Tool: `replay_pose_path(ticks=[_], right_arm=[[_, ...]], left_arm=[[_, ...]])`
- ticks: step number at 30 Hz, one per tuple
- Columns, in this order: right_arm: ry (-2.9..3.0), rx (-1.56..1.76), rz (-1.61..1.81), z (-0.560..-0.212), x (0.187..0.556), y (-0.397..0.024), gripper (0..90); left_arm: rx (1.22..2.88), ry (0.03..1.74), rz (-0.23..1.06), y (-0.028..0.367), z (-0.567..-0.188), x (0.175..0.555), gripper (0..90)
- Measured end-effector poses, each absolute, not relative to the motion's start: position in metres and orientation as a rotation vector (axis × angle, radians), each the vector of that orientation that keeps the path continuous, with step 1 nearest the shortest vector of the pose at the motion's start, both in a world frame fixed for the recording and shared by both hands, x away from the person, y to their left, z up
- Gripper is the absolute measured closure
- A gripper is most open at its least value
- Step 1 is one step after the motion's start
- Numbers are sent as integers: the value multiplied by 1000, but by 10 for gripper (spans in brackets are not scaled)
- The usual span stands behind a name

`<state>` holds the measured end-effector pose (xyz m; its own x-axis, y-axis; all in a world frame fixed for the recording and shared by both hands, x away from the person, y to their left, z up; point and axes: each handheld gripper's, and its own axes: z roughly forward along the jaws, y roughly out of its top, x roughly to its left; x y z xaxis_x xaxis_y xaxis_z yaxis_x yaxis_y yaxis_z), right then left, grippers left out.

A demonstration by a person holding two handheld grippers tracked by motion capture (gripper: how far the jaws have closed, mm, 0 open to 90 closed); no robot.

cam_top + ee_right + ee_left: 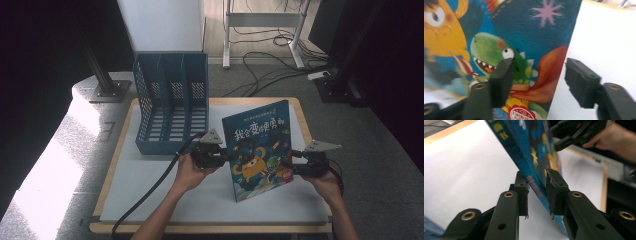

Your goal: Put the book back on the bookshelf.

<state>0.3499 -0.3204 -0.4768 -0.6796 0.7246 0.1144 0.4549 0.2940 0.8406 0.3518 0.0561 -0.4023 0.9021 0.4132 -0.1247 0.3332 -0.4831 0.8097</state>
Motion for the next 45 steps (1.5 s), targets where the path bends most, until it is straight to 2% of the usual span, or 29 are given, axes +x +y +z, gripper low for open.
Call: replay_pose_path(ticks=[2,4,5,17,21,22,24,30,38,45], right_arm=[[2280,1082,1350,-477,350,-323,365],[2285,1080,1358,-476,350,-323,400],[2294,1070,1377,-476,349,-323,458],[2243,1008,1423,-472,352,-316,438],[2220,993,1448,-471,355,-311,442],[2212,985,1447,-469,356,-308,442],[2202,978,1435,-468,357,-304,441],[2200,976,1431,-466,365,-293,420],[2200,952,1409,-465,375,-275,385],[2217,953,1408,-465,376,-274,385]], left_arm=[[2122,524,121,55,-401,349,747],[2120,521,123,55,-401,349,747],[2122,519,122,55,-401,349,747],[2094,492,168,61,-393,346,785],[2084,485,208,64,-389,343,818],[2085,465,262,65,-387,340,820],[2087,454,287,65,-386,338,820],[2052,441,315,69,-381,333,828],[2022,506,248,88,-393,338,831],[2039,517,210,85,-391,341,814]])
